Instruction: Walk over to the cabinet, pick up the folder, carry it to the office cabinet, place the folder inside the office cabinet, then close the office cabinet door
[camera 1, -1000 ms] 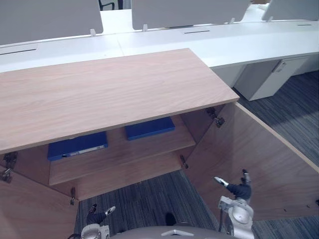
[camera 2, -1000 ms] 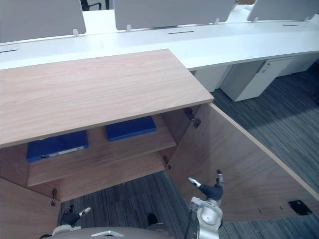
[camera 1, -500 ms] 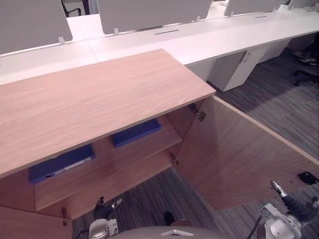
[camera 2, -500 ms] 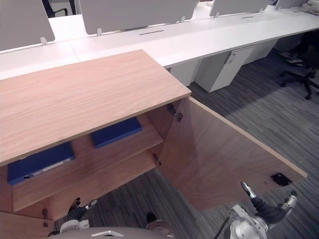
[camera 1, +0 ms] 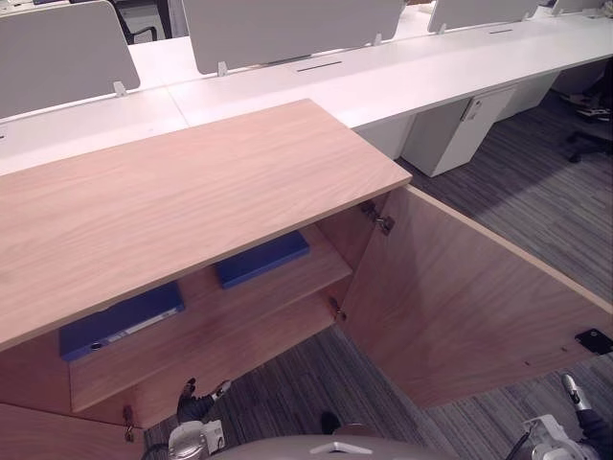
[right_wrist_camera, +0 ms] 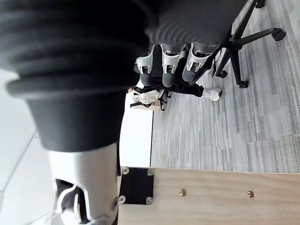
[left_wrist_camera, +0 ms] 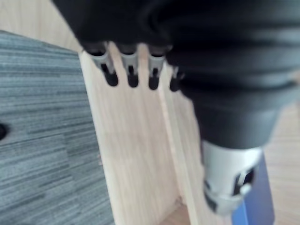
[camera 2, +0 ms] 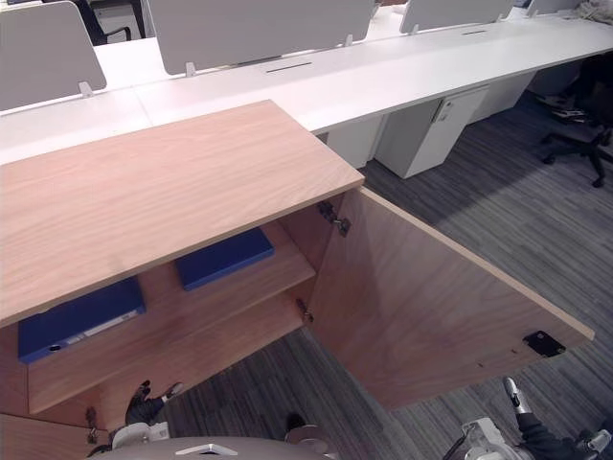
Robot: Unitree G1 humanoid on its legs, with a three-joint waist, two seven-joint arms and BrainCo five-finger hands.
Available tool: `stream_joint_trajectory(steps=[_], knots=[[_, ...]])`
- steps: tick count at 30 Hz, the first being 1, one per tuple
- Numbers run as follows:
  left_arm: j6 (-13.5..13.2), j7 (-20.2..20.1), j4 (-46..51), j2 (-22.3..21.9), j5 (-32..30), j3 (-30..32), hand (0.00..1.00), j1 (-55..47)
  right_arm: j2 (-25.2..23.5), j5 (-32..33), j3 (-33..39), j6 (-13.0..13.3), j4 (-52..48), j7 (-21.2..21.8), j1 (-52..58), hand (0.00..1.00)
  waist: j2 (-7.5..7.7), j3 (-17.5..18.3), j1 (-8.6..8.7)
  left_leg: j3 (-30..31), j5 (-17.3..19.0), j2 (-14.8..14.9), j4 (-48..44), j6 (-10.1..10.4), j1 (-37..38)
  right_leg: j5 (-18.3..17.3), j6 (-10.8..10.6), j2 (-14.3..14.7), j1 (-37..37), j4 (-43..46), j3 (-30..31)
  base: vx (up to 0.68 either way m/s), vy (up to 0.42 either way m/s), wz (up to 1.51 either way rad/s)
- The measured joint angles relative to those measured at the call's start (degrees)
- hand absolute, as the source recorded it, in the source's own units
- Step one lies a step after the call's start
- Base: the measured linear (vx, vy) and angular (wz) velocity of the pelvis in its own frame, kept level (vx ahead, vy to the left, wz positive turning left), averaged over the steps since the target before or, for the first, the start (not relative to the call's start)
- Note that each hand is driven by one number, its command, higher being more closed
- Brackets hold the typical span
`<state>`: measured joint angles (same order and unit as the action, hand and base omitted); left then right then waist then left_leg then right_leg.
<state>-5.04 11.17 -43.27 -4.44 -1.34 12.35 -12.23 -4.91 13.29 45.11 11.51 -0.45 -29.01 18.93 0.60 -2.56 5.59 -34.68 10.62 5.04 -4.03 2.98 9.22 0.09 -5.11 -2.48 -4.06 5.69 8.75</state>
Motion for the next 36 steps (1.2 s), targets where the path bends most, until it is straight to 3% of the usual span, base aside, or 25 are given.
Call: stream_joint_trajectory(steps=[13,19,29,36], knots=[[-0.01,-1.5,-0.14,0.1,0.03,-1.19,0.0,-0.44,2.37,5.87,0.79,-0.57,8.79,7.03,-6.19,0.0,-0.25,-0.07,0.39,0.51,0.44,0.5,-0.82,-0.01,-0.23,-2.67,0.08,0.33,-0.81,2.2,-0.82,0.04,-0.027,0.03],[-0.02,-1.57,-0.72,0.69,0.1,-1.34,0.0,0.22,8.18,6.67,1.61,-1.35,13.78,9.78,-8.36,0.0,-0.56,-0.94,0.62,3.08,0.47,0.27,-0.79,-0.07,-0.4,-3.5,0.0,-0.35,-0.07,2.28,-3.1,0.03,-0.019,0.19],[-0.02,-1.57,-0.71,1.94,1.17,-1.24,0.0,-0.92,14.74,7.32,5.98,-1.75,19.57,11.25,-11.18,0.0,-3.75,-1.08,0.61,5.02,0.08,0.19,-0.44,-0.25,-0.99,-4.3,0.31,-0.76,-0.01,2.66,-5.06,0.0,-0.016,0.1],[-0.01,-1.6,-0.71,2.21,1.17,-1.24,0.0,-1.55,15.11,7.35,8.3,-1.74,19.55,11.03,-11.39,0.0,-4.03,-0.86,0.98,6.04,-1.23,-0.39,1.4,-0.26,-0.26,-4.26,0.27,-1.1,0.31,2.39,-6.02,-0.04,-0.014,0.07]])
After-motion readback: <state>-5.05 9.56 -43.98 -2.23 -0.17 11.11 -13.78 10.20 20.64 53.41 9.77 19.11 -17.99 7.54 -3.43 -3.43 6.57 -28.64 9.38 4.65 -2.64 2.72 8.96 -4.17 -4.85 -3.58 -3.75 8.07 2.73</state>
